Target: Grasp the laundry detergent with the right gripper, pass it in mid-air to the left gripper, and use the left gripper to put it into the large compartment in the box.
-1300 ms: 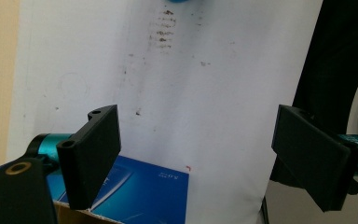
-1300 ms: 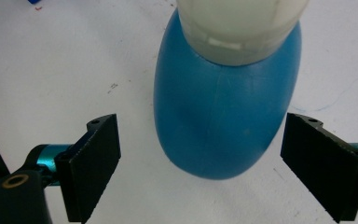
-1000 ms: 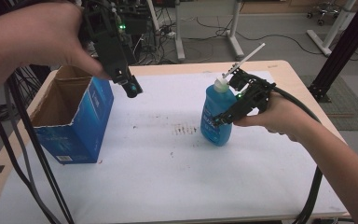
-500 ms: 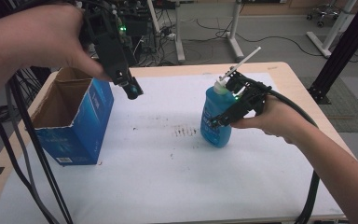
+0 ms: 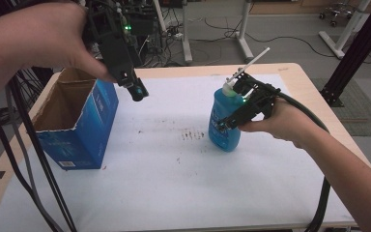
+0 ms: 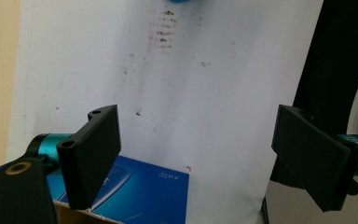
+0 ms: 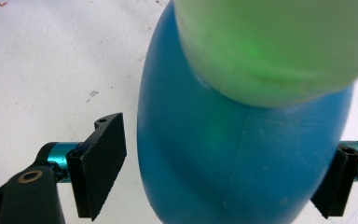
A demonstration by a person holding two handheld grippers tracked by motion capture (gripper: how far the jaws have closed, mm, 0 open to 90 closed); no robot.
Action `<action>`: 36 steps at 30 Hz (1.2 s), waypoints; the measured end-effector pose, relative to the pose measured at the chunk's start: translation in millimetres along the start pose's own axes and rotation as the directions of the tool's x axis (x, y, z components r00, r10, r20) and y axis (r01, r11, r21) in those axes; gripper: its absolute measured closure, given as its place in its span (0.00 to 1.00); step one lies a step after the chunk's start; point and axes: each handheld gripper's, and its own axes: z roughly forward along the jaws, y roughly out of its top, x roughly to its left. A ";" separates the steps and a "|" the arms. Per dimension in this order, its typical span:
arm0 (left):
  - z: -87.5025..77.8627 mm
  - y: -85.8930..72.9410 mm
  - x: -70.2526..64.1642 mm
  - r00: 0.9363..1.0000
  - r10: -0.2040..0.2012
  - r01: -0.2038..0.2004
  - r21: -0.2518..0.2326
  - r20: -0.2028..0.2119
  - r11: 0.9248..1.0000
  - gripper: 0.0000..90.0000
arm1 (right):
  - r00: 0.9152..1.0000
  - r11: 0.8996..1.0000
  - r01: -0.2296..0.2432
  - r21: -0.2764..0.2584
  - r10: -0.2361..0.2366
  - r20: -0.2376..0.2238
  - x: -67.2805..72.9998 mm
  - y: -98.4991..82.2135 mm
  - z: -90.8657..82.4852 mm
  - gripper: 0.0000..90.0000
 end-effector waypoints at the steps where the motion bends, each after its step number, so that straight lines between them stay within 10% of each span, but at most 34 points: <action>1: 0.0 -0.1 0.0 1.000 -0.001 0.001 0.000 0.000 1.000 0.17 | 1.000 1.000 0.003 0.003 -0.003 0.004 0.1 -0.1 0.4 0.18; 36: 1.1 0.4 0.9 1.000 -0.006 0.006 0.002 0.001 1.000 0.17 | 0.999 0.999 -0.005 -0.037 0.006 0.049 0.4 -1.9 2.5 0.38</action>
